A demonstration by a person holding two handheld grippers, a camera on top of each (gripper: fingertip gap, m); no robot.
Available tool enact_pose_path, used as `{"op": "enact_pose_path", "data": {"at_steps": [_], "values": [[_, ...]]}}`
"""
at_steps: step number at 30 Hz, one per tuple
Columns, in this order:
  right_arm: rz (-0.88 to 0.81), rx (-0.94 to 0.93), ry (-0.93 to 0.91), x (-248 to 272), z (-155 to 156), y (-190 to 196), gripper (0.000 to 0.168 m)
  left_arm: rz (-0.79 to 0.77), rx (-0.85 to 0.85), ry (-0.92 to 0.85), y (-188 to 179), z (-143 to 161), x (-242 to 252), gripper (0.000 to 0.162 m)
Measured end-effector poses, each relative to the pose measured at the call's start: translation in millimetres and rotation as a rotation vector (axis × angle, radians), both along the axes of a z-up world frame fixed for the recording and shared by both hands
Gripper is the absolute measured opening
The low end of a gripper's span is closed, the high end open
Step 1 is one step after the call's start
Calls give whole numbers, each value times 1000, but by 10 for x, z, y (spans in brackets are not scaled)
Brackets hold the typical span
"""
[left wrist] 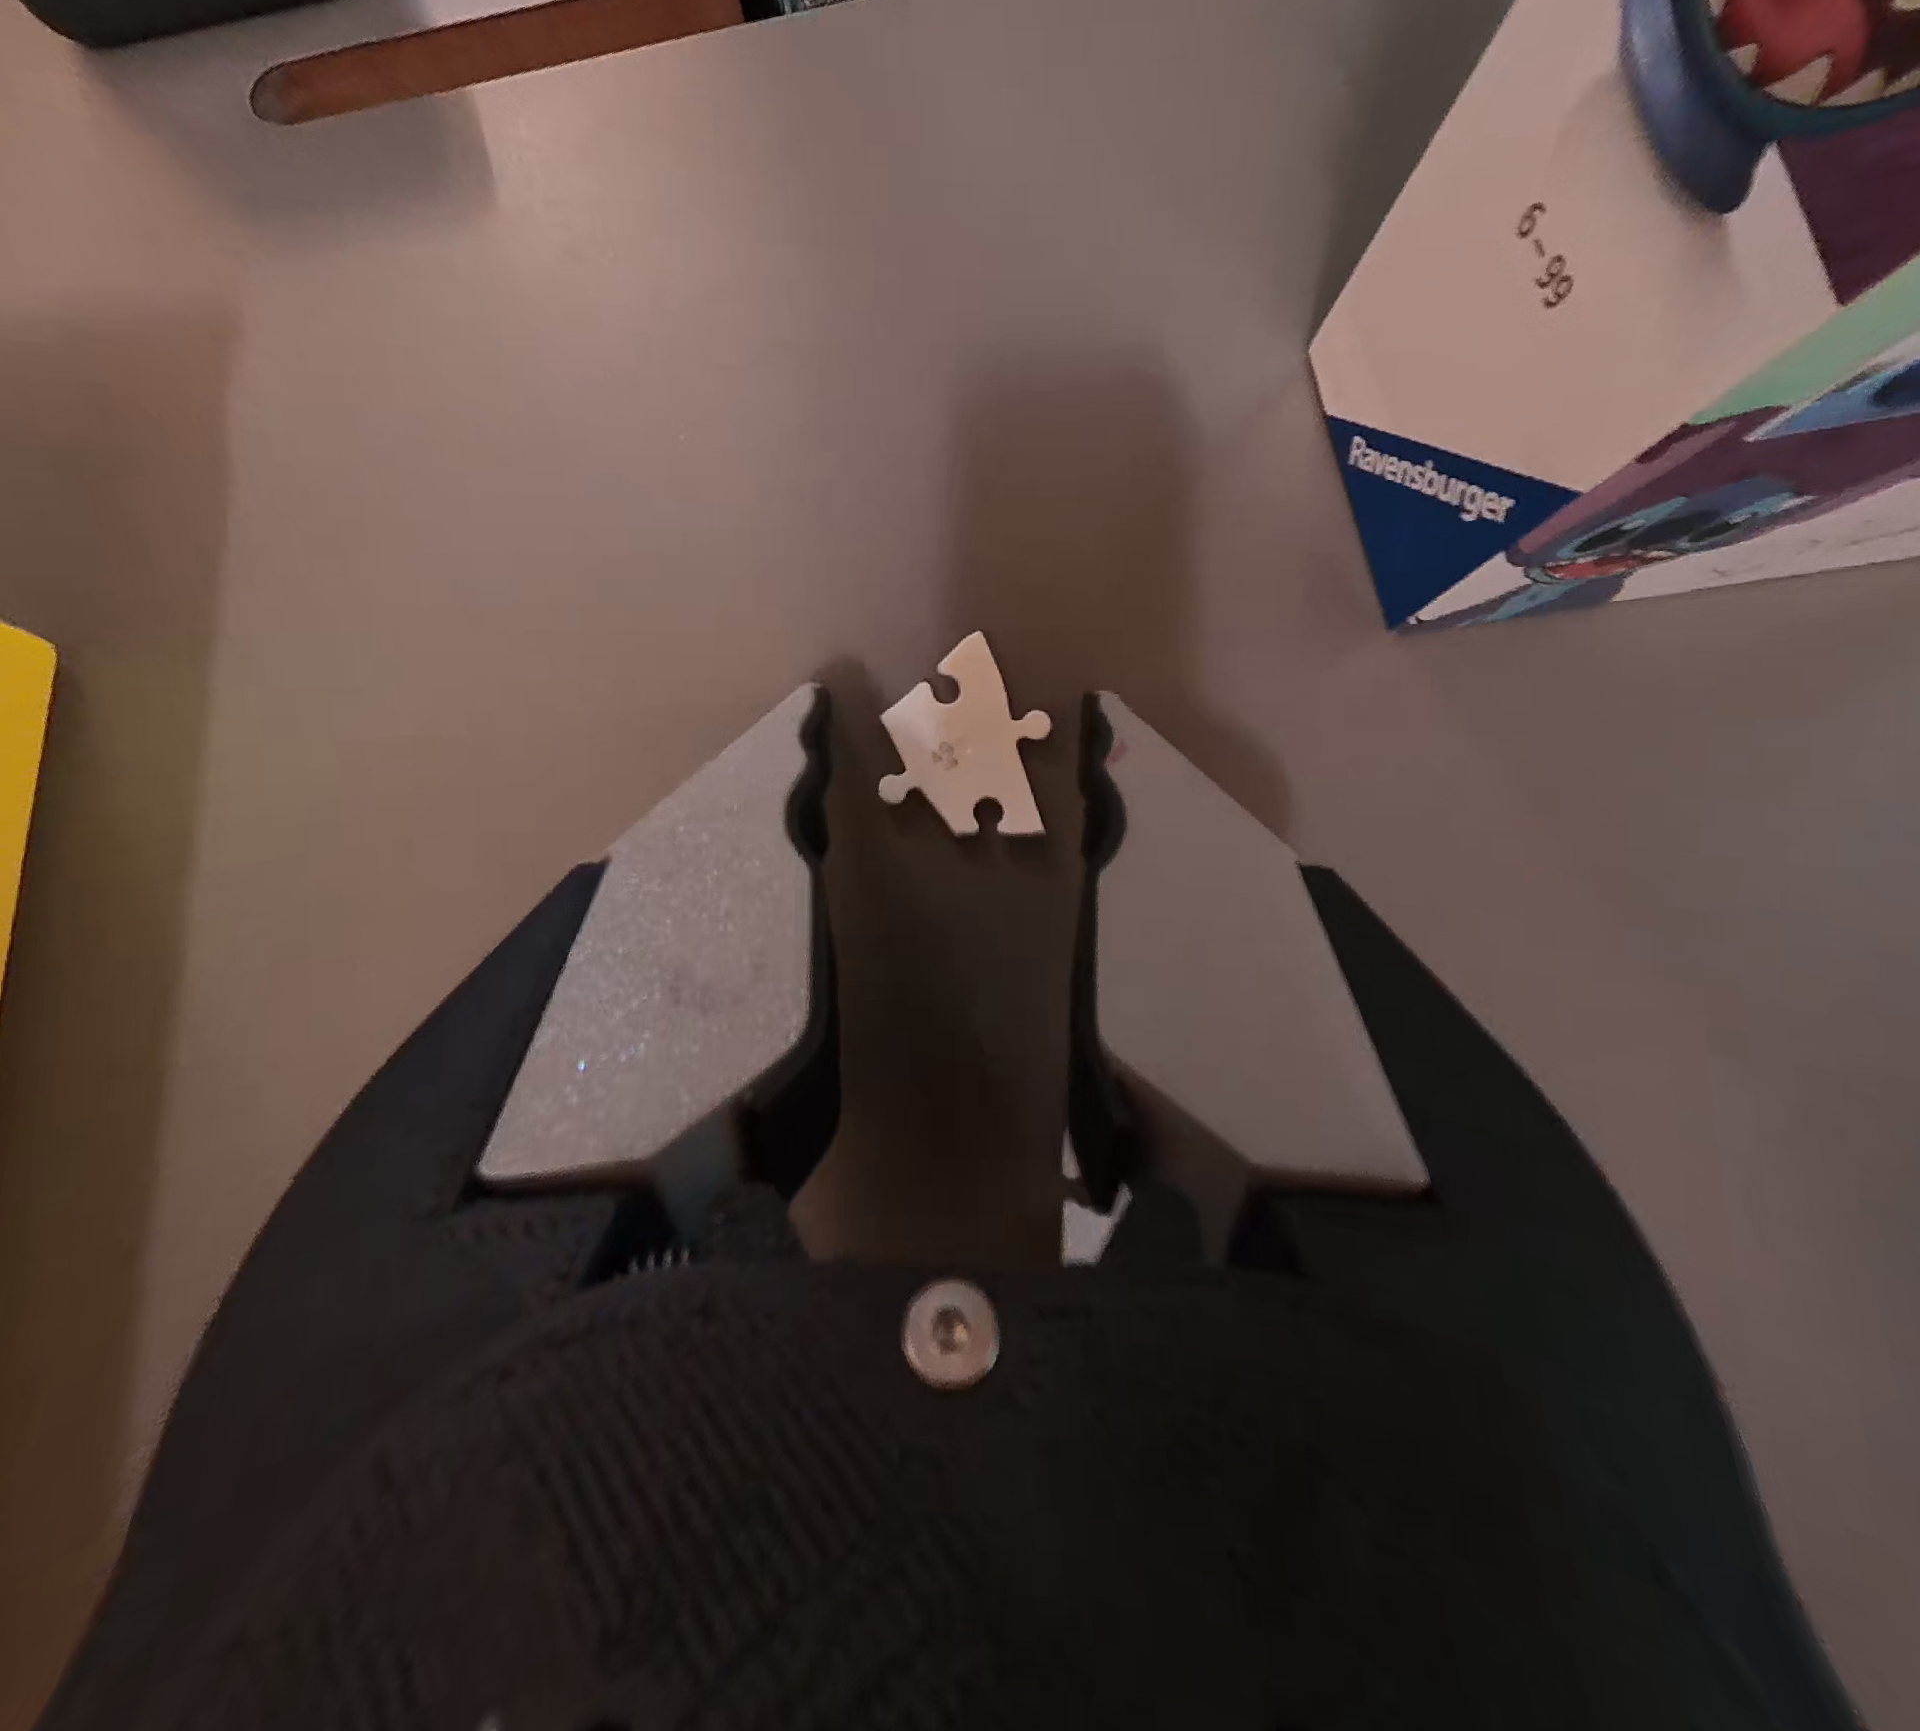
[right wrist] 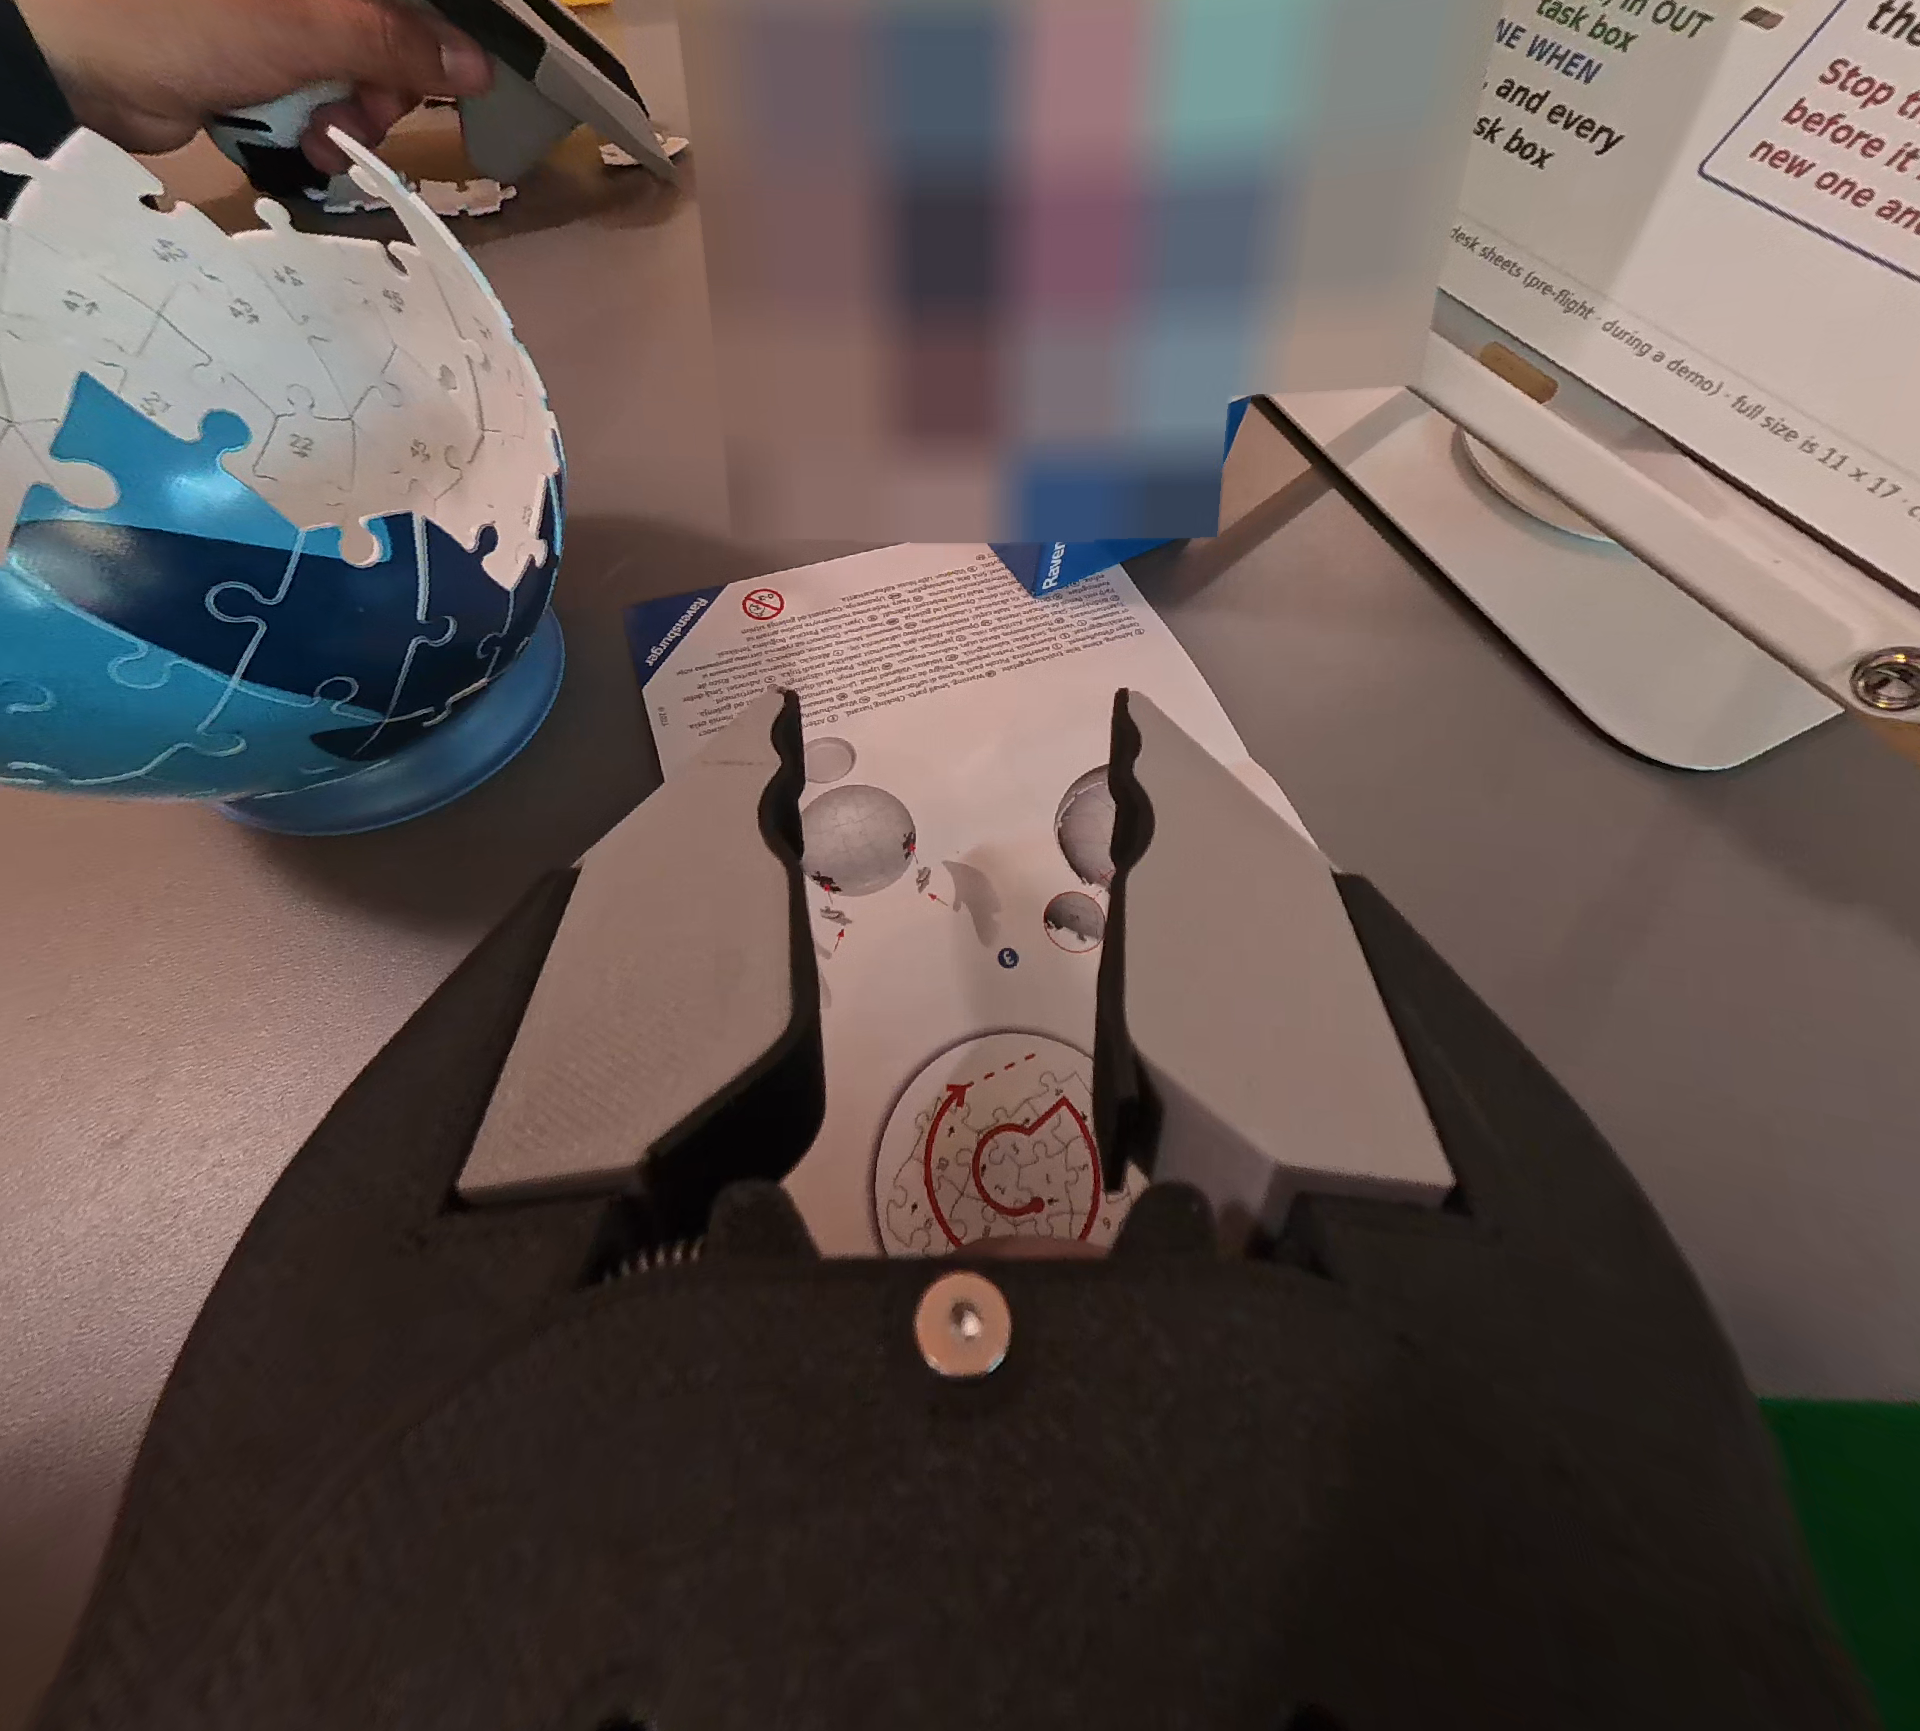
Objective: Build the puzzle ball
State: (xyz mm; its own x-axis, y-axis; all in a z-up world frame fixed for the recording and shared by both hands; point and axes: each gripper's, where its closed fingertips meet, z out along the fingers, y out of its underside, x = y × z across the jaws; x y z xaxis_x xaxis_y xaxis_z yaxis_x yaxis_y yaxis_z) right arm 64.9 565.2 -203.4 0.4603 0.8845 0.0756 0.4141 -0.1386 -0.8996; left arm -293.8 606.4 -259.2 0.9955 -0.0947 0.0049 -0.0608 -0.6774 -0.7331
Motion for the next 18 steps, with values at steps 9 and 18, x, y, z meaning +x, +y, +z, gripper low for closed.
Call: {"op": "enact_pose_path", "data": {"at_steps": [9,18], "values": [[-6,6,-4,10,3,16,56,-67,-3,37,-55,22,33,30],[-6,-11,37,45,101,20,56,-151,244,175,-58,575,238,30]]}}
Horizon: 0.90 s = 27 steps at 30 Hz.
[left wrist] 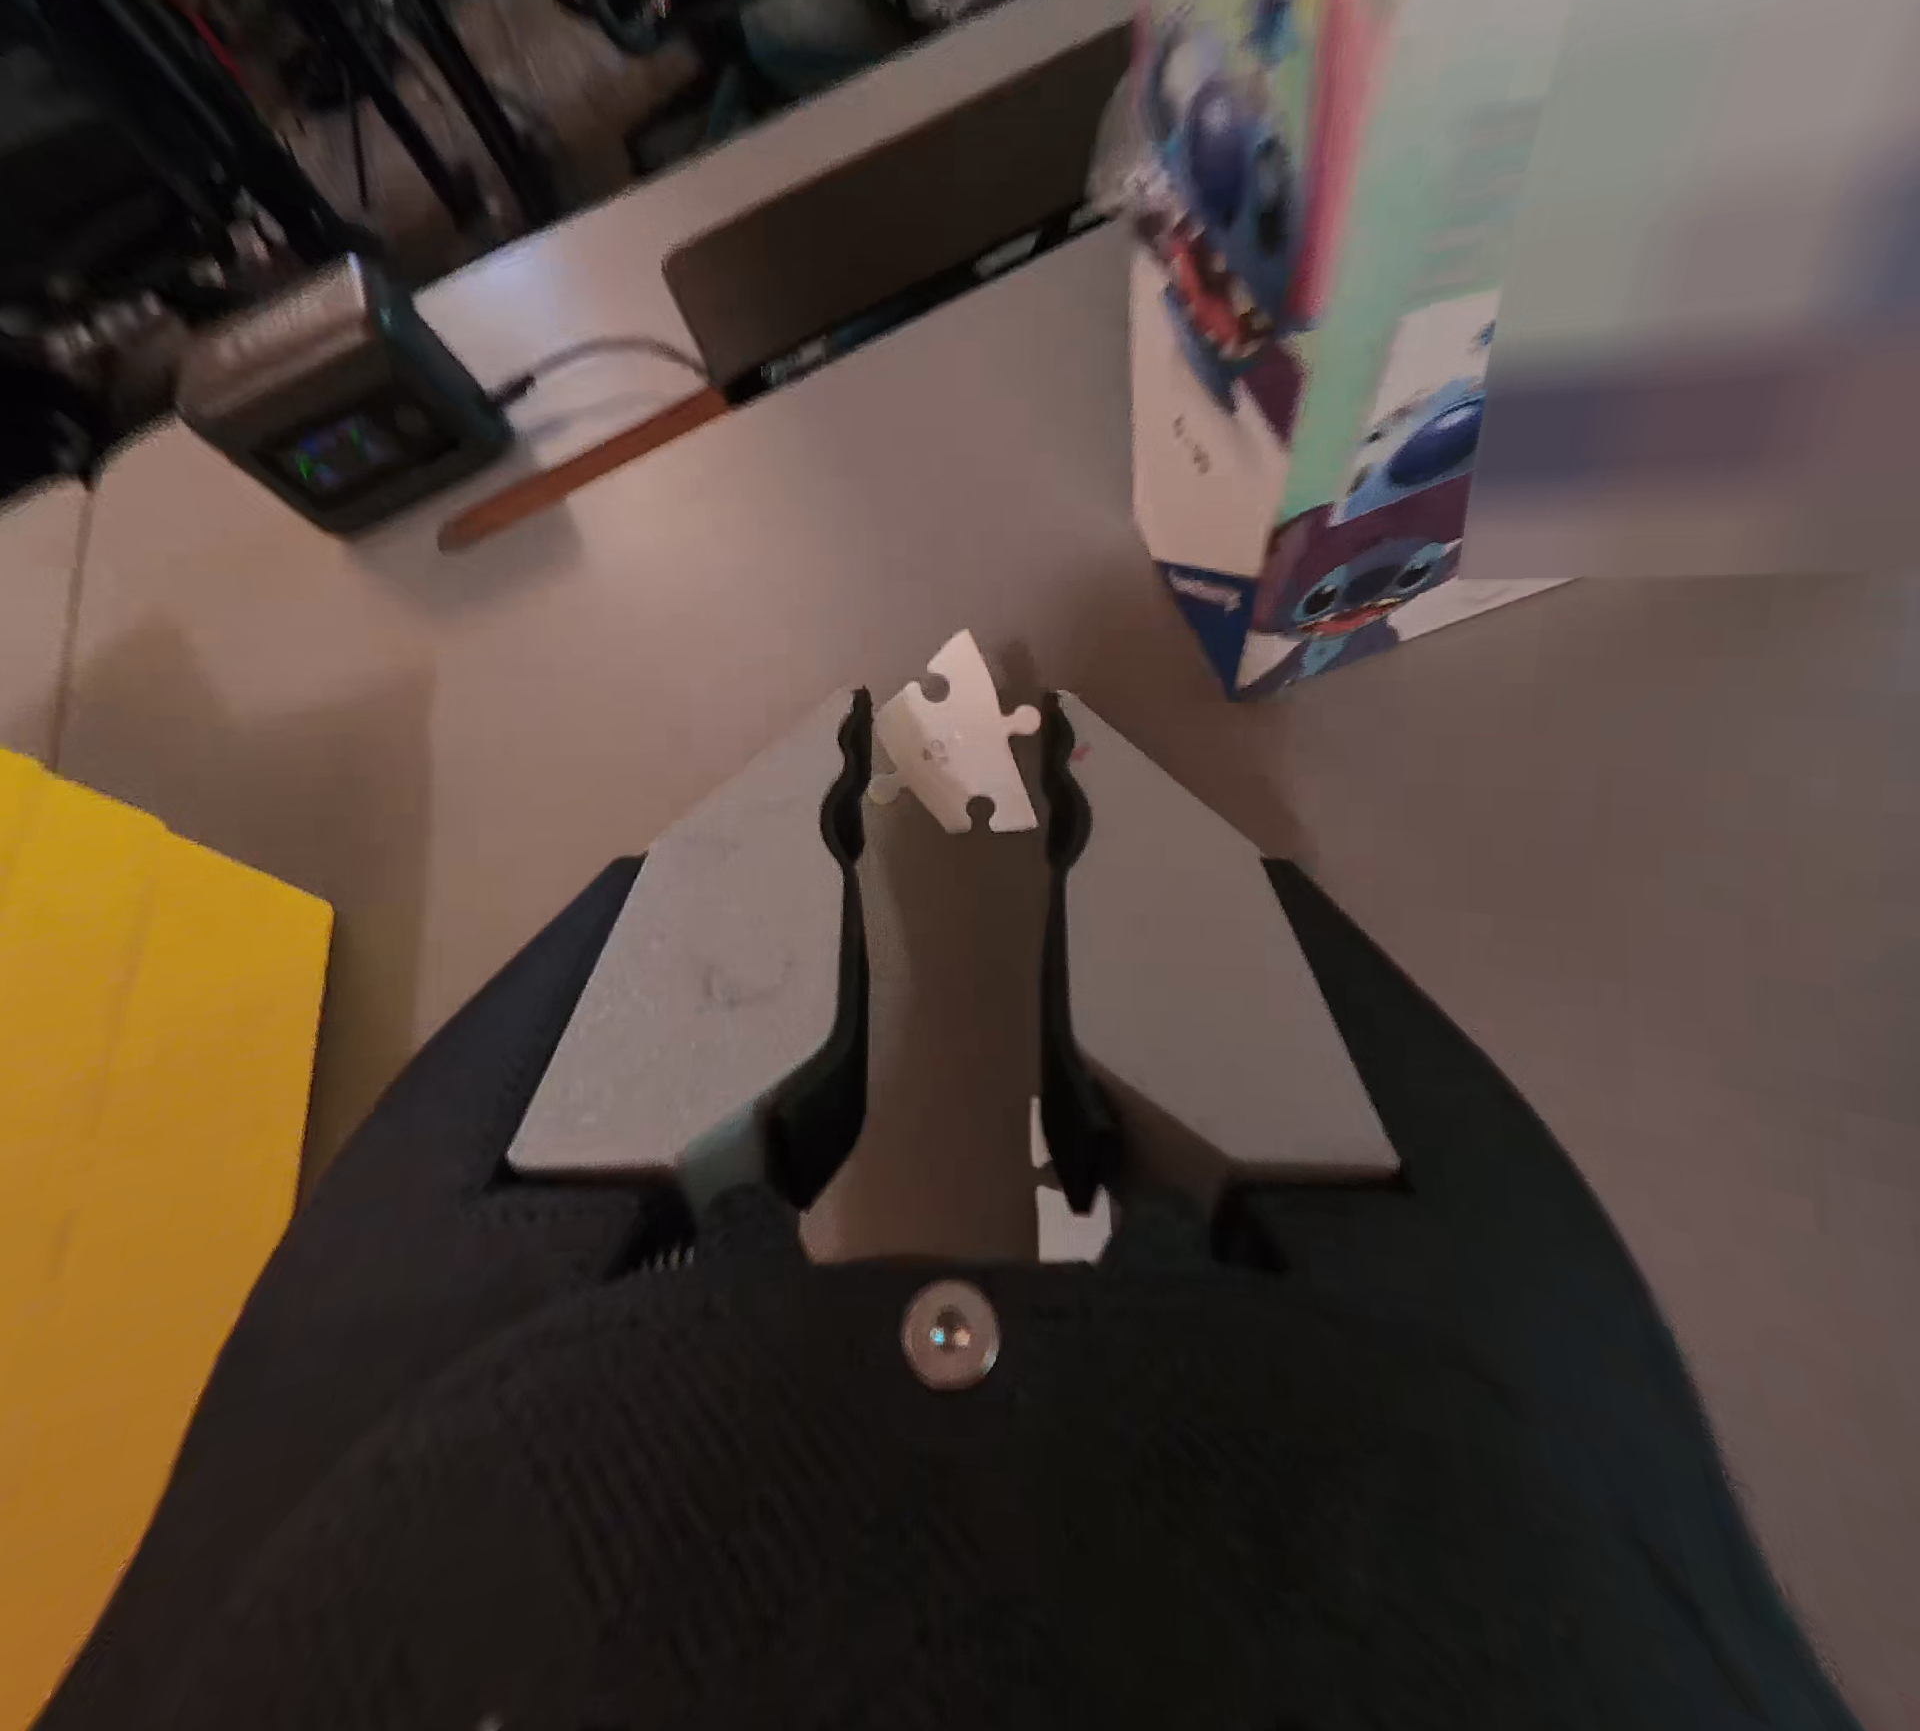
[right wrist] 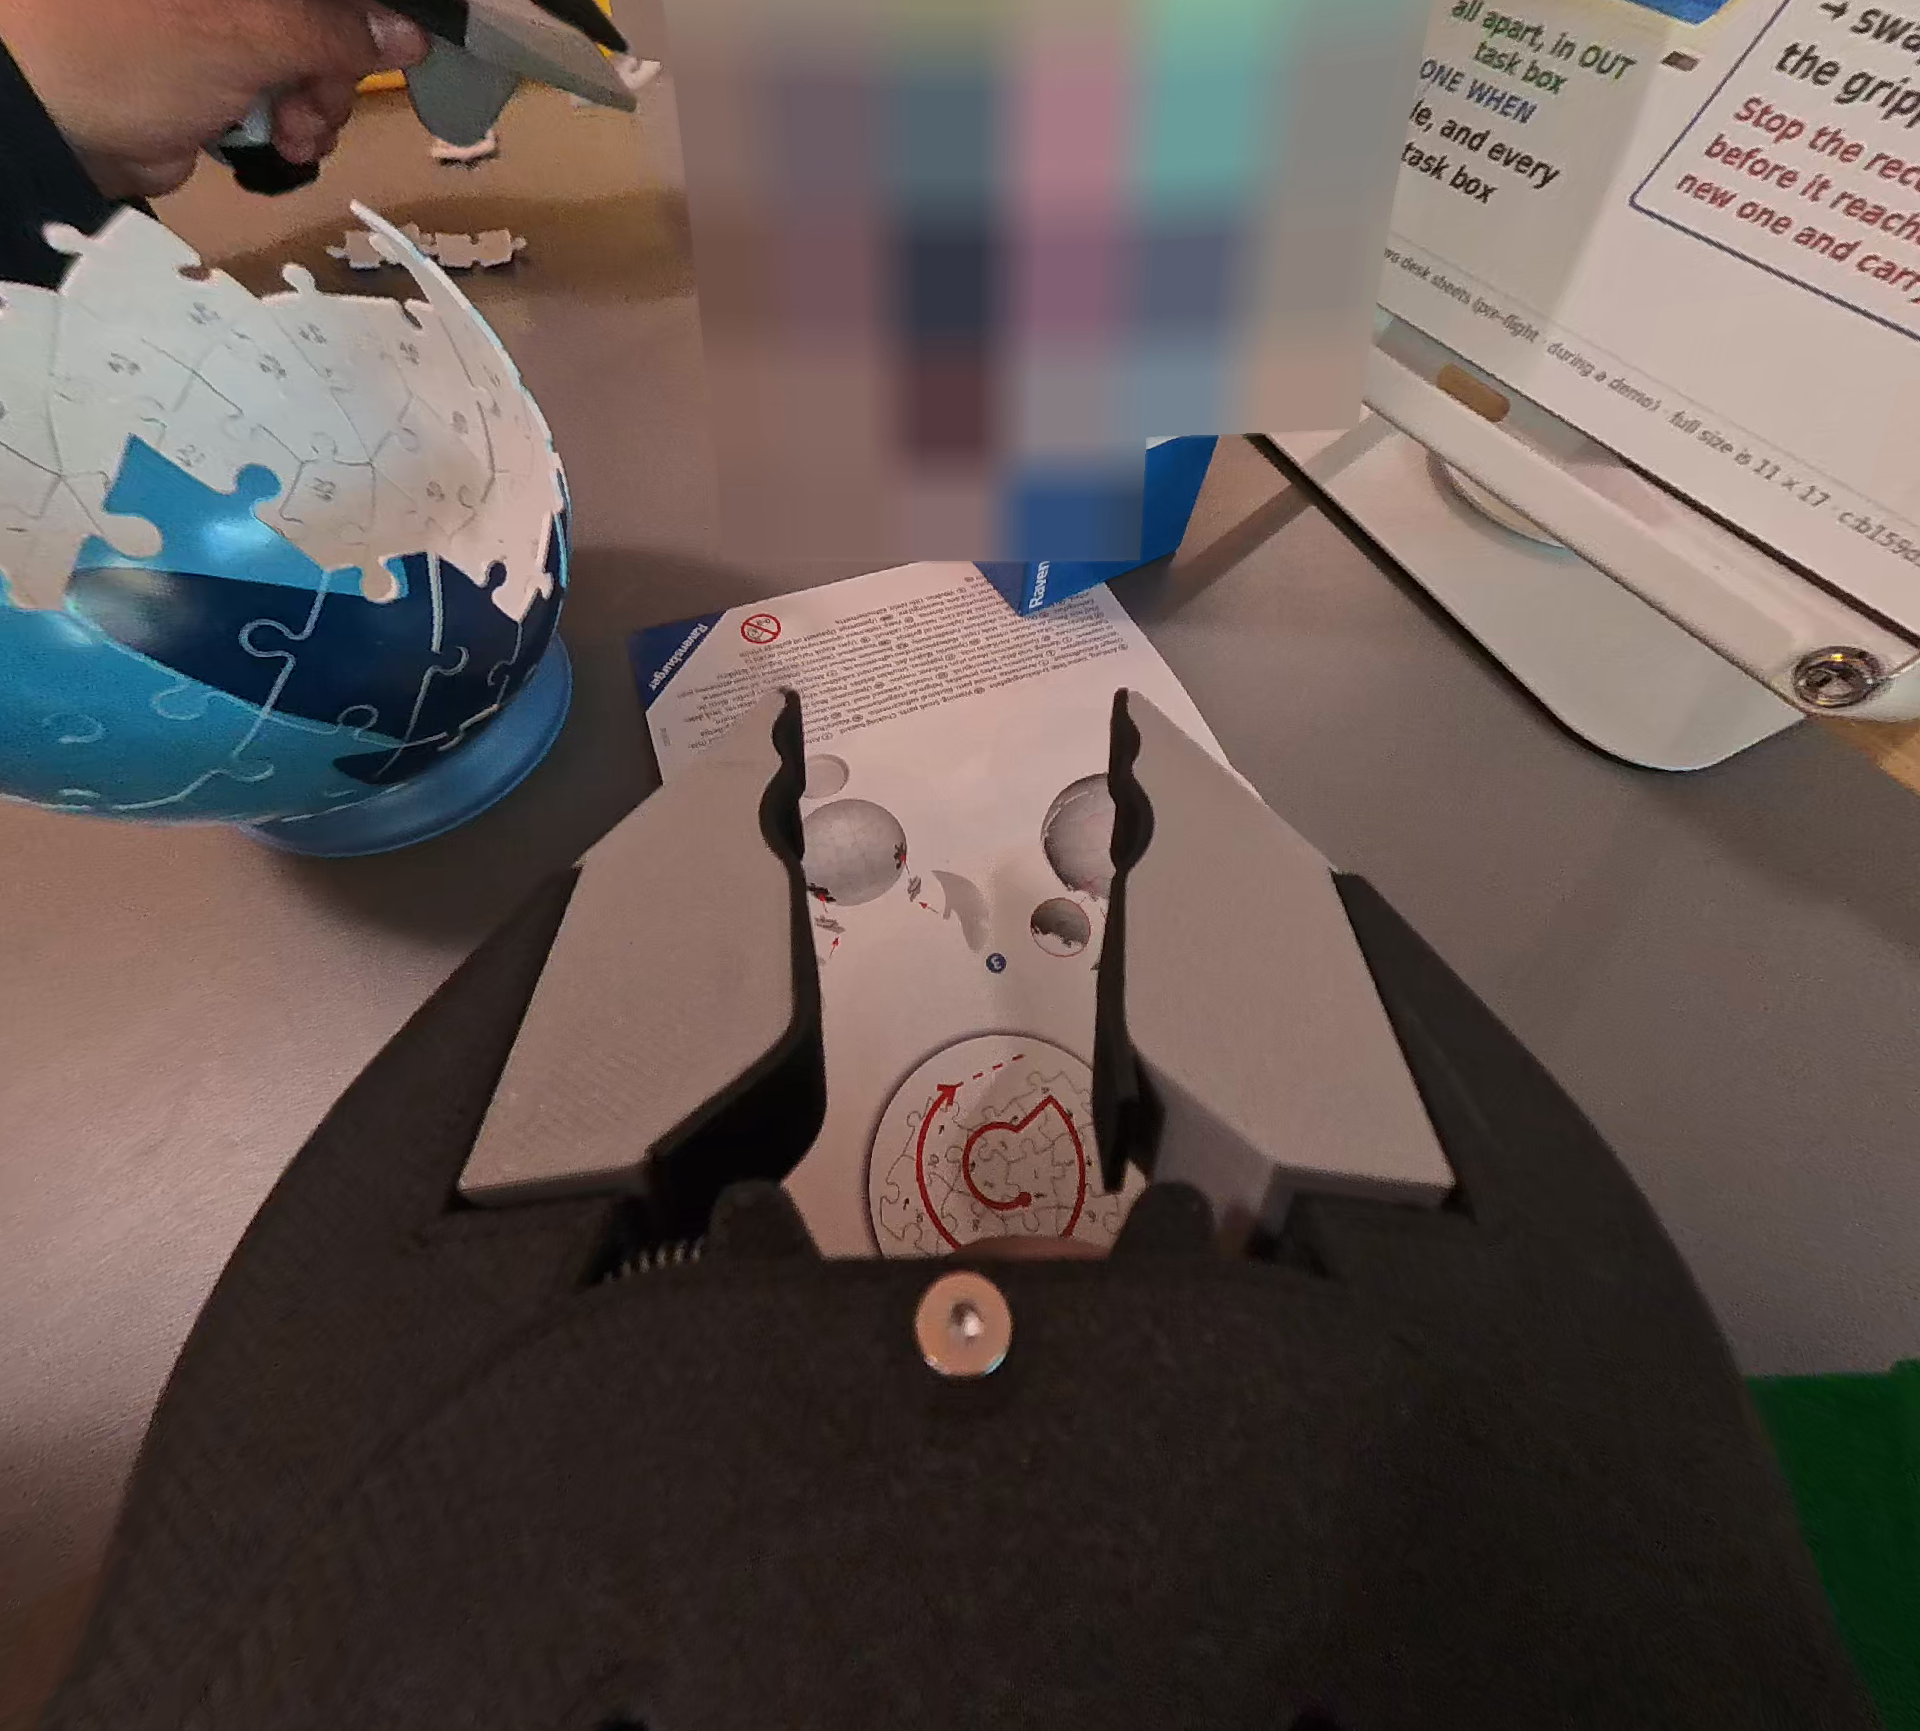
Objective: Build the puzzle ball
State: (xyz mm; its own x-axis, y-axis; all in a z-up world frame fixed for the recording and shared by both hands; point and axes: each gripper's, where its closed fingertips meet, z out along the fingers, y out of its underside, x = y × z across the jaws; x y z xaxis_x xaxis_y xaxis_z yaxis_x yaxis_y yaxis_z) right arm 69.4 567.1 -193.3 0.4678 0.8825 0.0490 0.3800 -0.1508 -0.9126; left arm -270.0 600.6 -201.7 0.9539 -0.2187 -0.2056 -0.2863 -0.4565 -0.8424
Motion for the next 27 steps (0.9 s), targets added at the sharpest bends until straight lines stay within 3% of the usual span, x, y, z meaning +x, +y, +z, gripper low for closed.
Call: {"op": "enact_pose_path", "data": {"at_steps": [6,11,17,22,27], "values": [[73,-13,98,-14,254,-75,50,-206,242,55,-182,545,584,30],[199,-137,239,-242,614,-254,46,-444,386,93,-515,874,1194,30],[300,-223,199,-724,822,-350,46,-565,499,277,-777,969,1616,30],[381,-256,99,-1123,880,-429,46,-600,539,356,-873,967,1740,30],[472,-292,117,-1459,914,-556,46,-613,570,460,-924,938,1807,30]]}}
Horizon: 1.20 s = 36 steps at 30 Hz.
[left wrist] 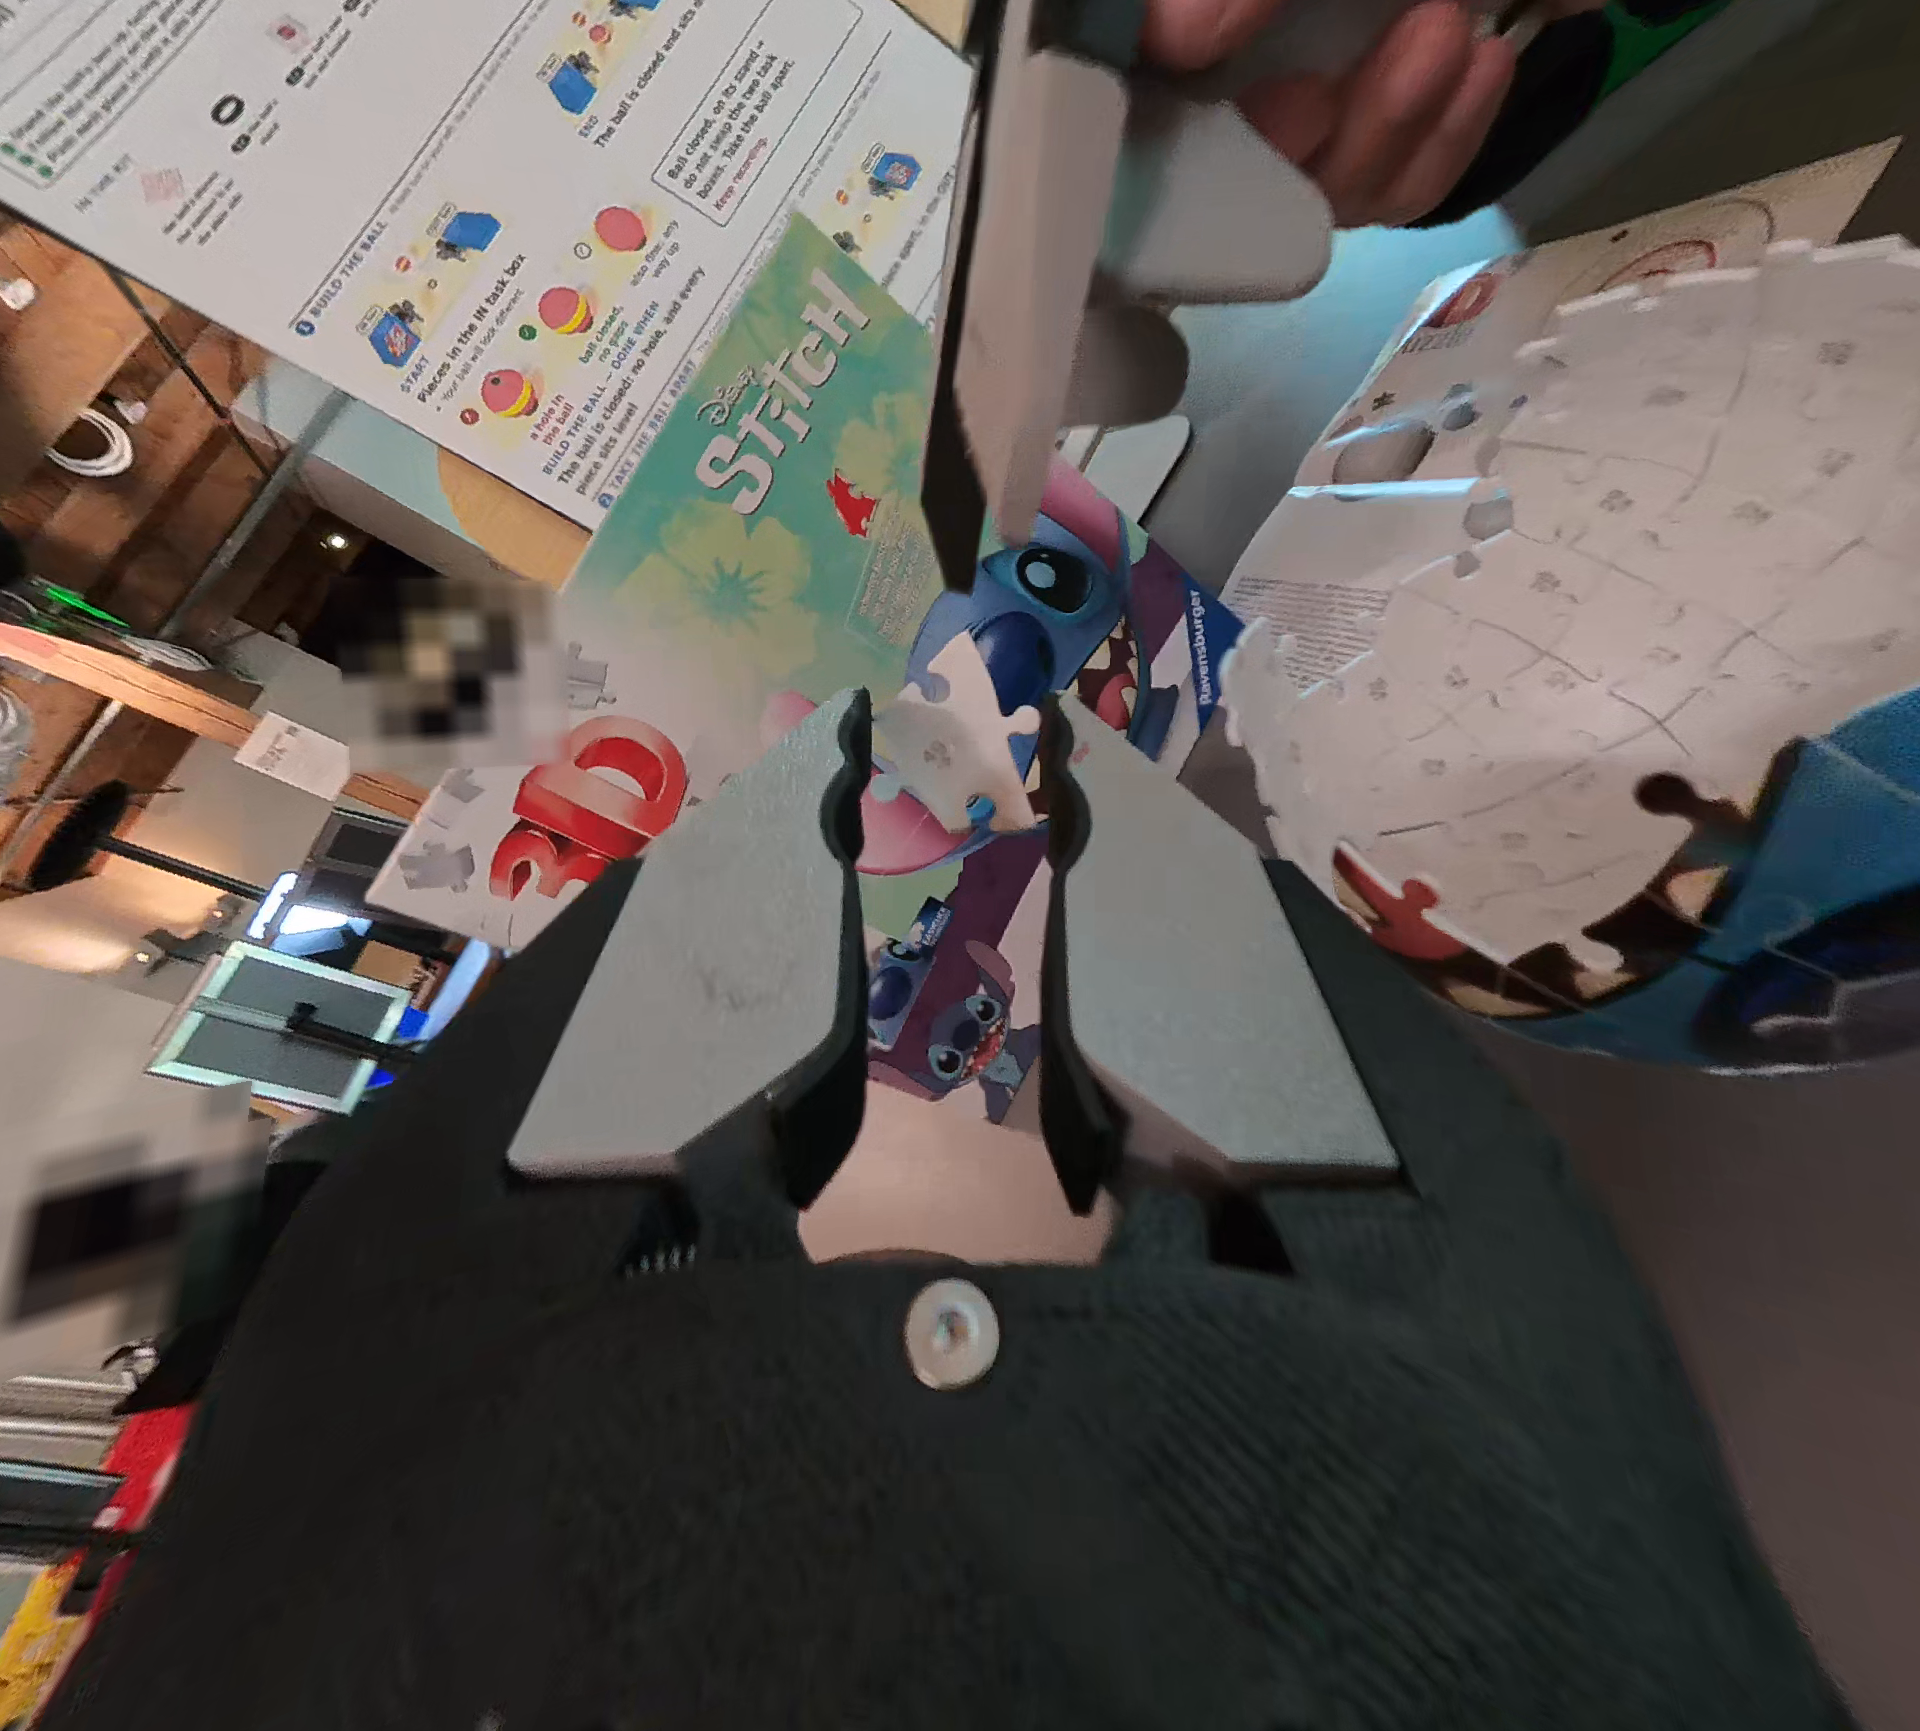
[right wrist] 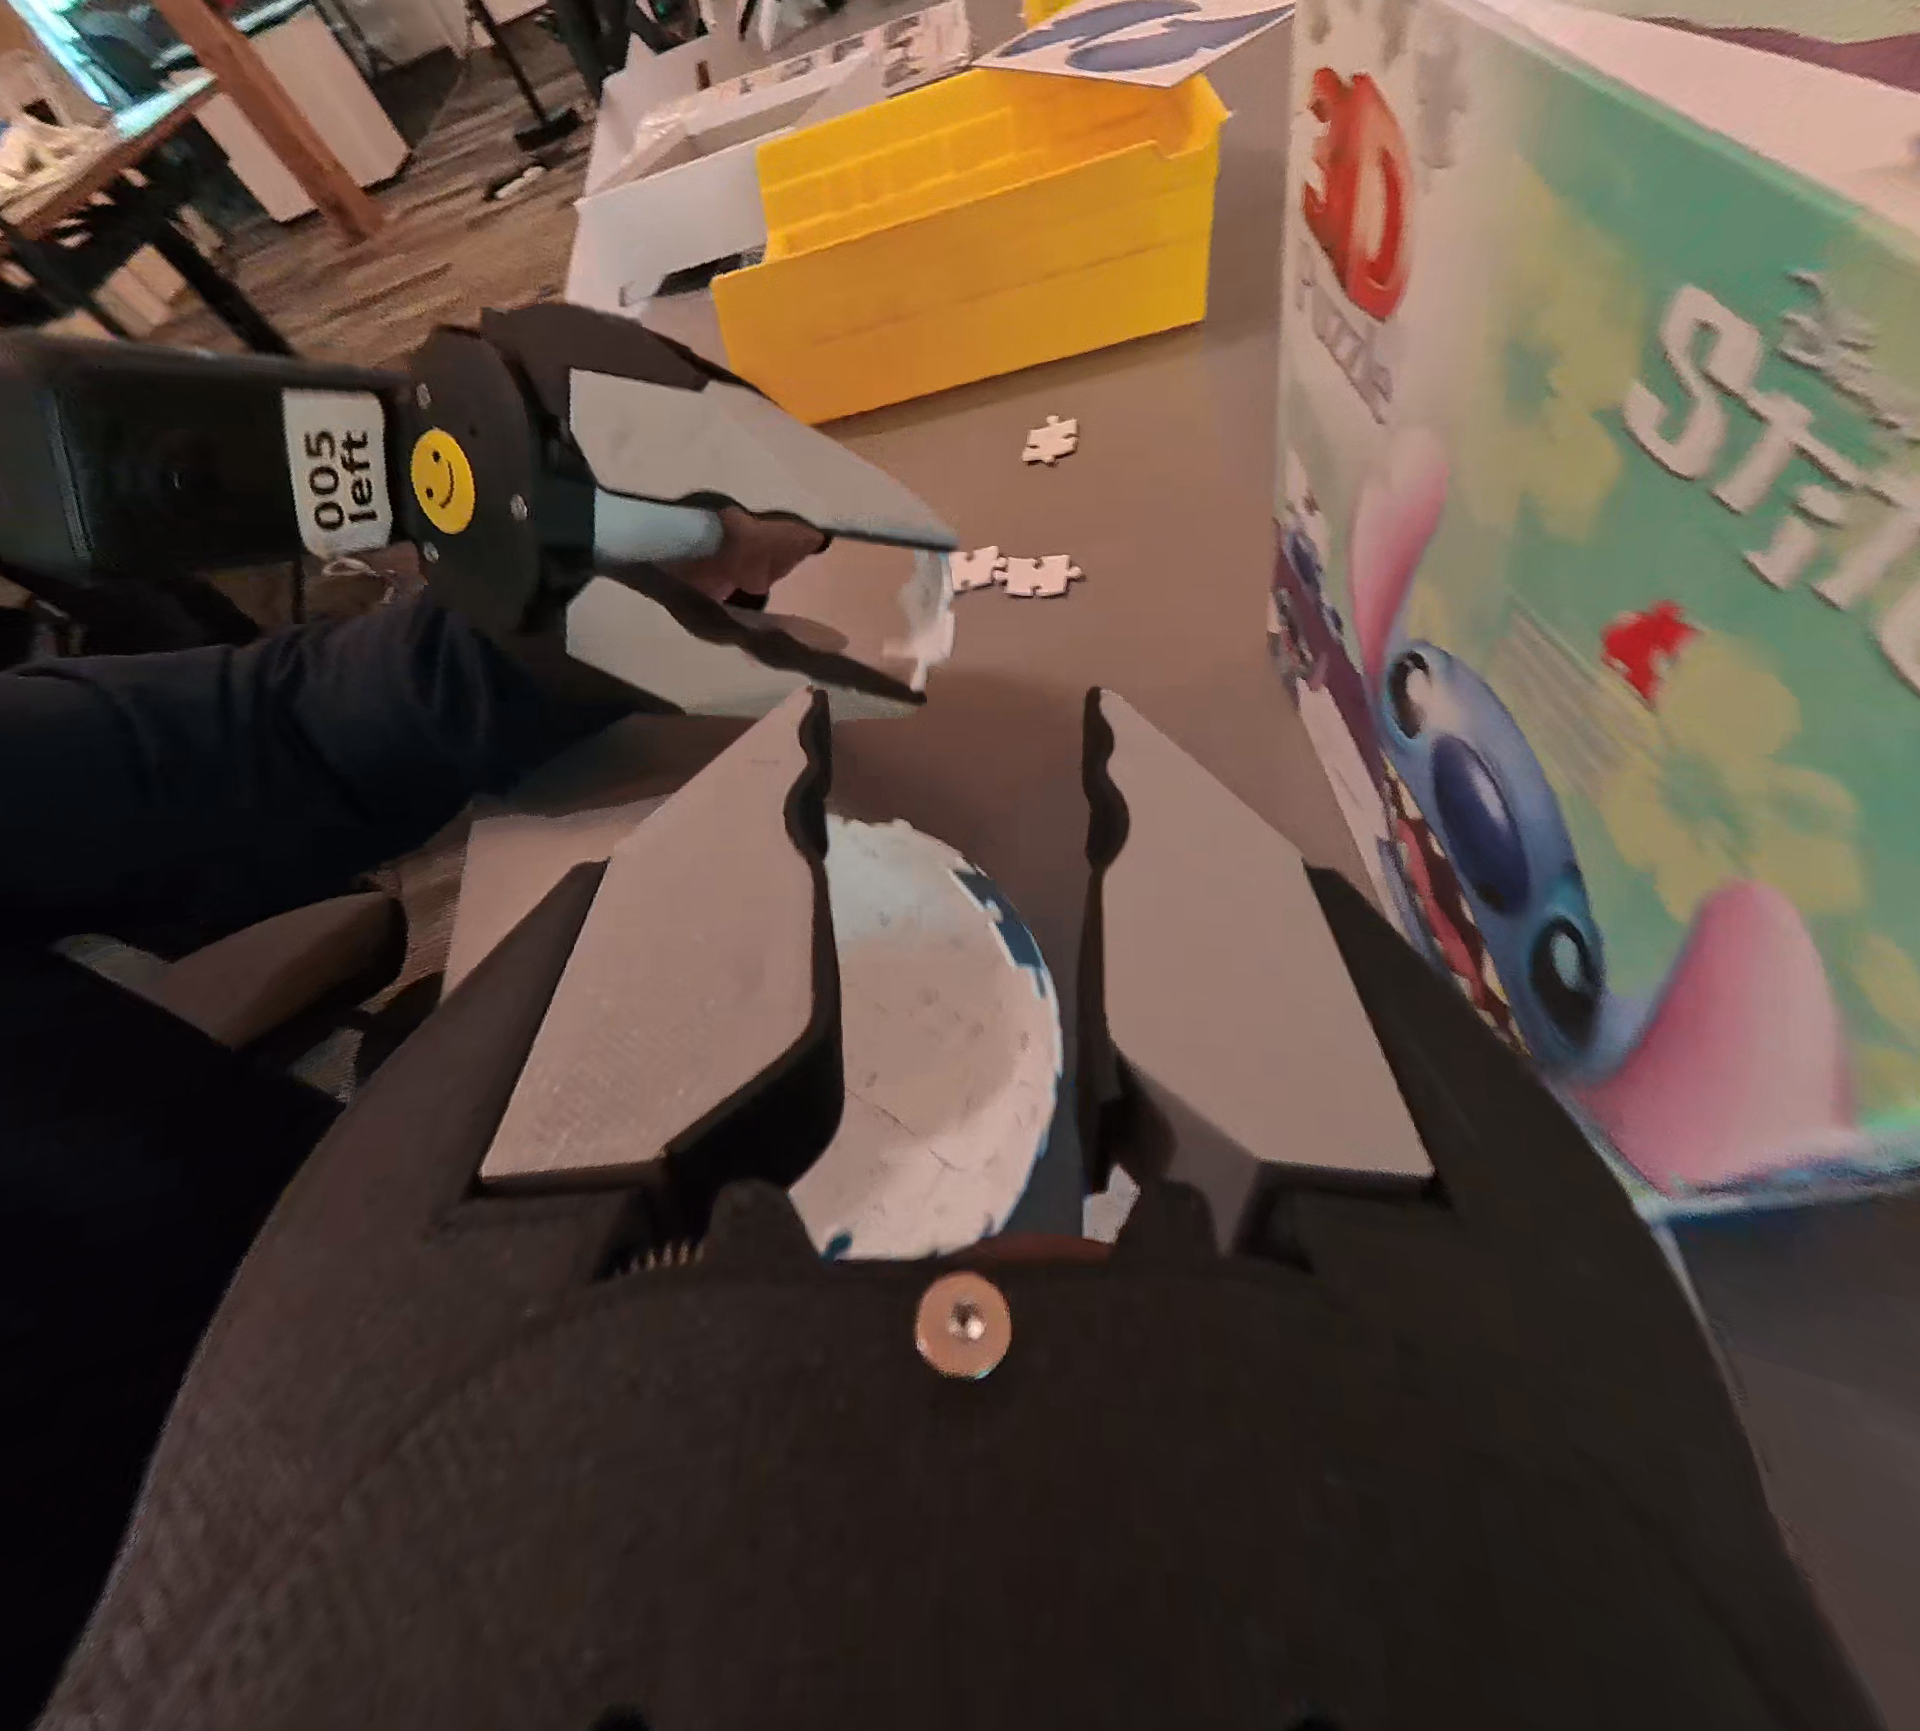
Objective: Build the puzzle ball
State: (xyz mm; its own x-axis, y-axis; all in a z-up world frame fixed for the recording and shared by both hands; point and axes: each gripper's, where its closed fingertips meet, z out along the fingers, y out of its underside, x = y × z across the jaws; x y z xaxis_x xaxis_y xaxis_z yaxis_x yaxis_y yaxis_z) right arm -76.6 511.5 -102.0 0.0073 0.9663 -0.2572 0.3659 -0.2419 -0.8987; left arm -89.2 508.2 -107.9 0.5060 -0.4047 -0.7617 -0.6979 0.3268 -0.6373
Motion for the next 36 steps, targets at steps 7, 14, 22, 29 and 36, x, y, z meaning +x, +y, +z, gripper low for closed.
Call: {"op": "enact_pose_path", "data": {"at_steps": [7,14,22,29,36], "values": [[110,-64,-11,-173,-68,-137,16,-8,58,74,-75,-3,116,29],[132,-71,-27,-125,-92,-156,0,-29,65,63,-101,-21,158,29],[77,183,-214,275,-135,47,0,-110,6,-71,-212,129,23,3],[165,216,-360,421,-367,-62,0,-91,-61,-234,-83,173,-209,2],[202,197,-442,473,-567,-92,0,-30,-101,-255,52,82,-323,0]]}}
